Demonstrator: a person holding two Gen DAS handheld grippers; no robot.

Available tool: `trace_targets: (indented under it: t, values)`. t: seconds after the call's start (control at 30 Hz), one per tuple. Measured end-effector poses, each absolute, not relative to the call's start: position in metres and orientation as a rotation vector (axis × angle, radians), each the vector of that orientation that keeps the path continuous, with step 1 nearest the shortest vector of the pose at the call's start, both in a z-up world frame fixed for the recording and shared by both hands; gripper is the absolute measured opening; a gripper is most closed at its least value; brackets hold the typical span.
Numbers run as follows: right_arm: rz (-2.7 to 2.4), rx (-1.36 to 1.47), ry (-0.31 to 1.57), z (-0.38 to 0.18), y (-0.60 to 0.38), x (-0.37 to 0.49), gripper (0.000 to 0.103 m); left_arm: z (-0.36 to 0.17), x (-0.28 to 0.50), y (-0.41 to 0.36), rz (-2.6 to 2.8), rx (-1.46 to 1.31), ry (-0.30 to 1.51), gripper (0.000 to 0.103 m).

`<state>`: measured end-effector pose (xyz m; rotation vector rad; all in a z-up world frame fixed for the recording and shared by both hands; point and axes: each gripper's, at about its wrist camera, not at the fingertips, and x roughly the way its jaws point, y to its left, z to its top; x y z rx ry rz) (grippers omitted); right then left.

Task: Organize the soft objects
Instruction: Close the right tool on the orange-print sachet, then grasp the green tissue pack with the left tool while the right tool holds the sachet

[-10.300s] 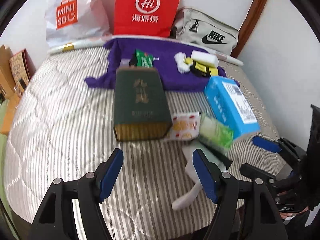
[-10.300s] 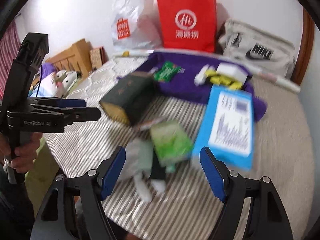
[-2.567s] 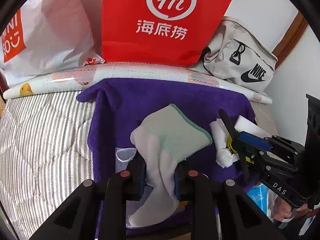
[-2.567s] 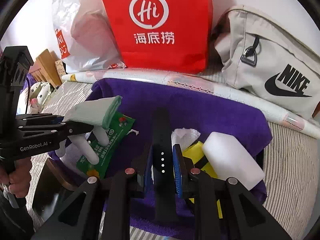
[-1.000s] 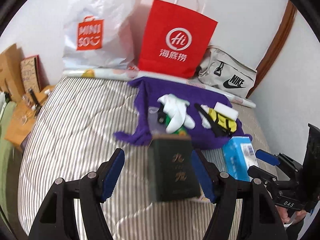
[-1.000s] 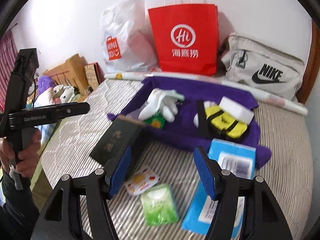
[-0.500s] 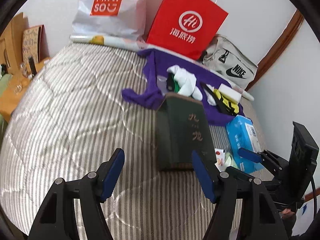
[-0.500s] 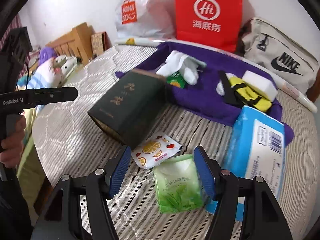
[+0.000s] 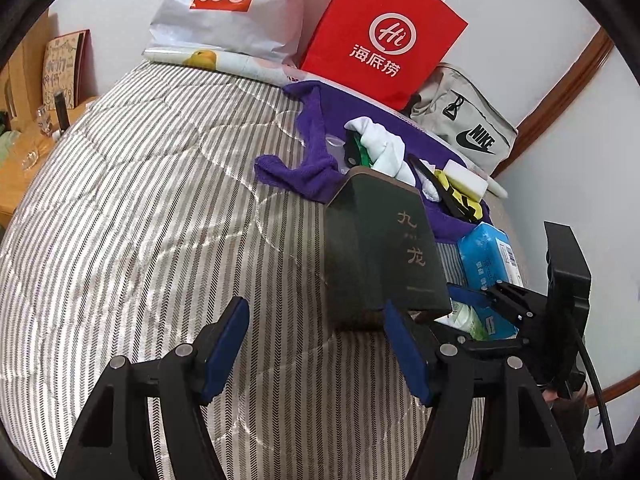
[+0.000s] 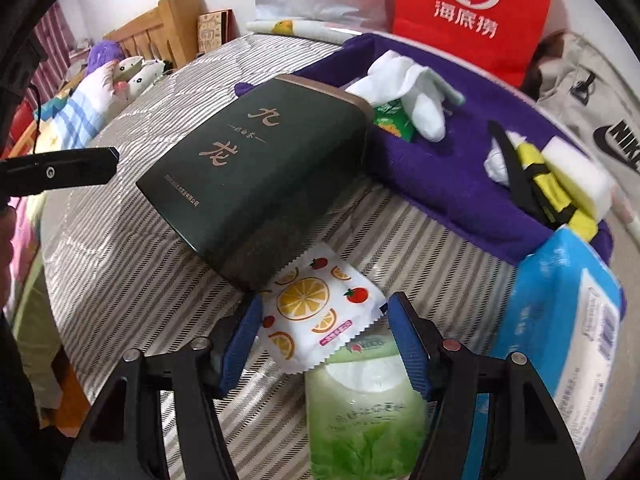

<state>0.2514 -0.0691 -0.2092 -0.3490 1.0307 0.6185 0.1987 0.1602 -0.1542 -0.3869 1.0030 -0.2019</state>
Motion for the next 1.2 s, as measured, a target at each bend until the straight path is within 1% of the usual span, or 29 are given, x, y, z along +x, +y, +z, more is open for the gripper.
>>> trace_targets:
  t: [0.03,0.13,0.2,0.23,0.33,0.6,0.8,1.03,1.2]
  values:
    - [0.623,-0.346,1.03,-0.209,-0.07,0.251,0.047,-0.156,0.199,0.16,-0.205,-0.391,1.01,0.067]
    - [0.654,-0.332,1.033,-0.209,-0.07,0.246,0.033,-0.16,0.197,0.159,-0.205,-0.398,1.025,0.067]
    - [0.672,-0.317,1.034,-0.207,-0.071,0.243,0.026,-0.161,0.194,0.159,-0.201,-0.401,1.027,0.067]
    - [0.677,-0.303,1.032,-0.205,-0.072,0.242,0.021,-0.161,0.192,0.158,-0.197,-0.402,1.028,0.067]
    - [0.699,-0.255,1.034,-0.201,-0.079,0.236,0.015,-0.161,0.188,0.156,-0.2,-0.405,1.035,0.067]
    - [0.711,-0.196,0.998,-0.189,-0.097,0.202,0.009,-0.162,0.175,0.139,-0.21,-0.365,1.057,0.067]
    - [0.689,-0.133,0.954,-0.176,-0.129,0.175,0.004,-0.163,0.169,0.116,-0.239,-0.331,1.07,0.067]
    - [0.655,-0.077,0.92,-0.171,-0.174,0.146,0.004,-0.164,0.165,0.06,-0.32,-0.253,1.088,0.067]
    - [0.606,-0.046,0.898,-0.171,-0.209,0.128,0.004,-0.158,0.166,0.008,-0.378,-0.124,1.05,0.067]
